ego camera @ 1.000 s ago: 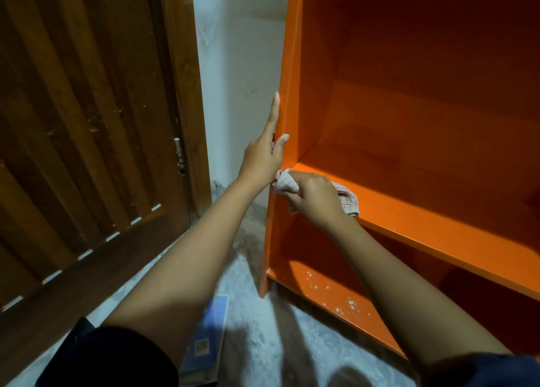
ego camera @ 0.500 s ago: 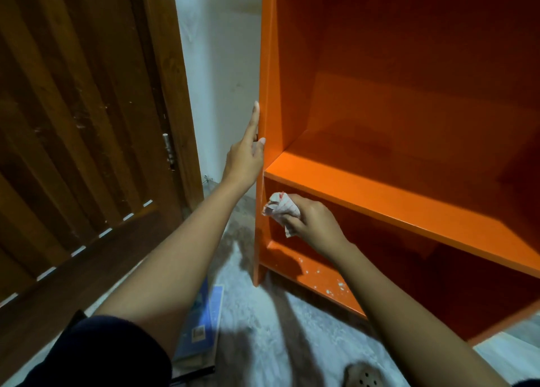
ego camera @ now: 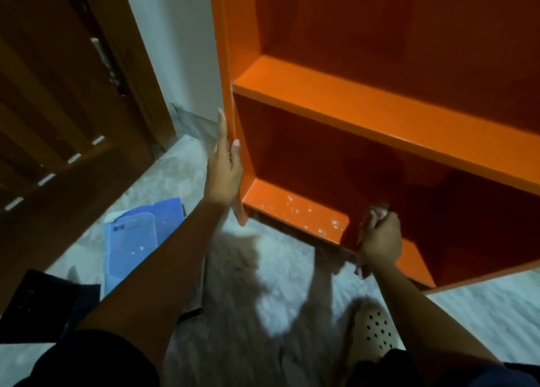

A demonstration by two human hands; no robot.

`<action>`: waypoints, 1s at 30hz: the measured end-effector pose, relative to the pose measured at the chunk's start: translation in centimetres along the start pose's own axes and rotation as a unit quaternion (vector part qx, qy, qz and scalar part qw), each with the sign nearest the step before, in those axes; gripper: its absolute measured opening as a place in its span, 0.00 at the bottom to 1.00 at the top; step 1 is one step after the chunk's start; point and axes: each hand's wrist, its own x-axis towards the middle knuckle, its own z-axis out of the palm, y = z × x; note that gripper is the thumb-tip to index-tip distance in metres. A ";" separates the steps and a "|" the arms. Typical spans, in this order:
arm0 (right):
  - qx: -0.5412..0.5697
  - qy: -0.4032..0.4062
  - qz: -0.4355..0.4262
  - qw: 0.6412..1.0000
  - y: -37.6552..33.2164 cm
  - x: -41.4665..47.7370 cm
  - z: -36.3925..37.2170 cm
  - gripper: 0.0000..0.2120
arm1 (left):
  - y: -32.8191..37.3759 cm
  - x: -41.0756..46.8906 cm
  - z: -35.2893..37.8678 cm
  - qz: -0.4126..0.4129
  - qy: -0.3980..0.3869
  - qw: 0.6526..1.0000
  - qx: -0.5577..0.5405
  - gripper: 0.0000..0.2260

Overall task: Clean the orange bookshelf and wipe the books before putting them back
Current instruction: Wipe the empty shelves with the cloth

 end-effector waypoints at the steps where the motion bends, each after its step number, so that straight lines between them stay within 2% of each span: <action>1: -0.026 0.043 -0.004 0.999 1.3 0.2 -0.2 0.11 | -0.6 -0.1 0.5 -0.009 0.008 1.000 0.006 0.24; 4: -0.085 0.098 0.012 0.991 4.7 0.8 -0.1 0.10 | -1.5 -0.4 1.8 -0.028 0.058 0.997 0.053 0.23; 6: -0.106 0.076 0.011 0.991 6.4 0.9 0.8 0.14 | -1.6 -0.5 2.4 -0.028 0.102 0.990 0.095 0.23; 9: -0.137 0.039 -0.045 0.989 7.2 0.4 3.1 0.22 | -1.7 -0.5 3.0 -0.010 0.139 0.982 0.129 0.22; 12: -0.128 -0.002 -0.075 0.989 5.4 -0.2 4.8 0.24 | -1.7 -0.3 3.2 0.017 0.156 0.978 0.135 0.23; 15: -0.106 -0.049 -0.126 0.985 3.4 -1.1 6.6 0.30 | -1.7 -0.4 3.4 -0.003 0.151 0.978 0.146 0.22; 20: -0.059 -0.155 -0.211 0.963 -0.1 -2.5 9.3 0.23 | -1.0 -0.6 2.8 -0.029 0.112 0.983 0.143 0.23; 24: 0.079 -0.209 -0.230 0.947 -2.8 -2.9 9.3 0.09 | -0.3 -0.6 2.2 -0.056 0.091 0.985 0.138 0.23; 27: 0.135 -0.187 -0.204 0.951 -3.4 -2.7 8.3 0.09 | -0.1 -0.7 2.0 -0.061 0.084 0.985 0.137 0.23; 30: 0.154 -0.098 -0.123 0.975 -2.9 -1.4 6.1 0.11 | -0.1 -0.6 1.7 -0.060 0.072 0.986 0.137 0.23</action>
